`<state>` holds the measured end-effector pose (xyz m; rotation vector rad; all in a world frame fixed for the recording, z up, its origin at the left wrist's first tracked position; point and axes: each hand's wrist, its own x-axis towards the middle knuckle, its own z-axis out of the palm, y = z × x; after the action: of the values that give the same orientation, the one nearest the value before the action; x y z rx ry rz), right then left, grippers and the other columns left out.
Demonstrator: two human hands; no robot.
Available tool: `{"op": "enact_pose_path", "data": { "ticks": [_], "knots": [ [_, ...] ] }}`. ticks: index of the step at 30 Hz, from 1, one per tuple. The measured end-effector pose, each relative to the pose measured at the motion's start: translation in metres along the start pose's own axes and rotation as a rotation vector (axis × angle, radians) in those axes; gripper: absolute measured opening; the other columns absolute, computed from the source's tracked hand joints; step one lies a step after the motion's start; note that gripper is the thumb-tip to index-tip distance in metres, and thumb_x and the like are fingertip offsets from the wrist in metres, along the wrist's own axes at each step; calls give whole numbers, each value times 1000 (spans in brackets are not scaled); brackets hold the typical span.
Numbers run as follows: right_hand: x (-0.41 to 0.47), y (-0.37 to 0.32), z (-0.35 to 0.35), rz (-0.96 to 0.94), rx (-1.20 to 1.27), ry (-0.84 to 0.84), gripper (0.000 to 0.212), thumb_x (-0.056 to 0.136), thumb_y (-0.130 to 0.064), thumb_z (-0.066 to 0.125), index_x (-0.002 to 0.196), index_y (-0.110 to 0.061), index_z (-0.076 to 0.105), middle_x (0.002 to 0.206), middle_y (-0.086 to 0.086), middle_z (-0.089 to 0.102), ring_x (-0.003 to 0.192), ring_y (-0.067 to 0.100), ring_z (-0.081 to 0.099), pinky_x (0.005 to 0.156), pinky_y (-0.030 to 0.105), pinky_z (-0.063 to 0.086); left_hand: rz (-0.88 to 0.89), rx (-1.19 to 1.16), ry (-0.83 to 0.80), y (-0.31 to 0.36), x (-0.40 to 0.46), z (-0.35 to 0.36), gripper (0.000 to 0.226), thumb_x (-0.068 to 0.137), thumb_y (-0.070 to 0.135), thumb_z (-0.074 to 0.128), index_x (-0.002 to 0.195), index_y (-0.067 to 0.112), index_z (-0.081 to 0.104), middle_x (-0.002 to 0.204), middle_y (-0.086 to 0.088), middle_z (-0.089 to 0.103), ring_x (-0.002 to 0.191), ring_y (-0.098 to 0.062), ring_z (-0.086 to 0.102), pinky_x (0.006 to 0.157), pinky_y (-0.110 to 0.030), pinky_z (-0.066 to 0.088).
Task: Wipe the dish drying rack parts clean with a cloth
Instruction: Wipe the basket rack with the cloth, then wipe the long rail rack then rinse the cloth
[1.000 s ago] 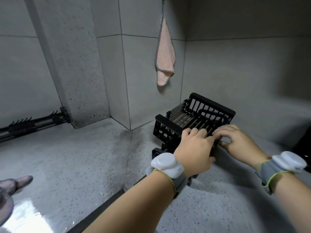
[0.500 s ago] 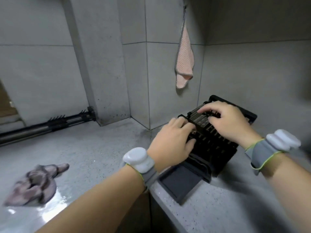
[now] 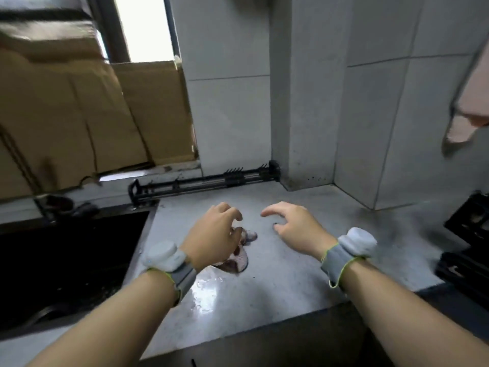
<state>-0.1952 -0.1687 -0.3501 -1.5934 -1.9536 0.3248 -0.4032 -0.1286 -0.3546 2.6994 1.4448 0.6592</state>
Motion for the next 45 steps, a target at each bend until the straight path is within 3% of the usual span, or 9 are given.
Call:
{"op": "enact_pose_path", "data": {
  "ticks": [6,11,17,22,28,32,36,41,45],
  "knots": [
    [53,-48,94,24,-57,-140,47,95,-18,50,141,-9,50,147,10,49,138,25,40,113,28,29,-197,43,-38,-84,-35,-8,29,98,28,56,125,18,61,123,1,59,118,-21,55,96,-30,43],
    [61,-51,156,42,-261,-266,56,100,-41,38,152,-21,28,162,6,20,149,31,10,120,47,13,-304,2,-76,-112,-46,22,33,98,27,52,129,20,59,129,1,60,123,-22,53,102,-33,42],
    [77,37,126,101,-378,-330,56,105,-41,26,157,-26,12,166,-3,2,152,30,0,121,49,6,-335,101,-131,-132,-22,42,49,92,44,35,133,31,57,139,7,55,136,-23,40,112,-50,33],
    [75,149,64,407,-487,-279,56,106,-36,23,158,-26,3,166,-2,-6,151,33,-1,121,50,7,-387,139,-229,-141,-14,58,50,95,57,25,136,41,49,145,10,47,133,-27,40,110,-47,36],
    [145,106,113,255,-479,-274,54,101,-28,41,151,-14,28,161,8,21,146,34,21,115,43,21,-336,142,-207,-148,-23,60,78,81,61,5,139,39,52,145,14,51,124,-22,51,105,-31,40],
    [183,-2,194,-196,-328,-432,59,86,-20,56,142,-12,42,152,11,34,142,36,26,113,48,25,-476,-26,-56,-164,-18,47,38,98,27,47,134,20,57,136,-2,61,125,-24,56,103,-32,40],
    [178,-67,230,-421,-175,-559,45,89,-29,57,129,-8,57,139,16,49,134,33,38,111,47,31,-567,-61,48,-179,-24,33,35,94,8,51,128,12,60,130,-11,57,119,-29,56,99,-34,40],
    [153,-1,163,-241,-40,-387,45,95,-4,55,140,-6,52,151,10,44,139,26,38,103,15,31,-531,45,-80,-169,-26,41,42,99,19,47,140,16,53,141,-7,55,128,-28,51,104,-34,38],
    [170,66,128,0,-360,-256,49,95,-8,47,143,-16,46,155,3,37,143,24,31,112,30,26,-492,42,-62,-173,-39,40,39,101,24,44,139,21,53,140,1,58,129,-21,50,104,-33,39]
  ]
}}
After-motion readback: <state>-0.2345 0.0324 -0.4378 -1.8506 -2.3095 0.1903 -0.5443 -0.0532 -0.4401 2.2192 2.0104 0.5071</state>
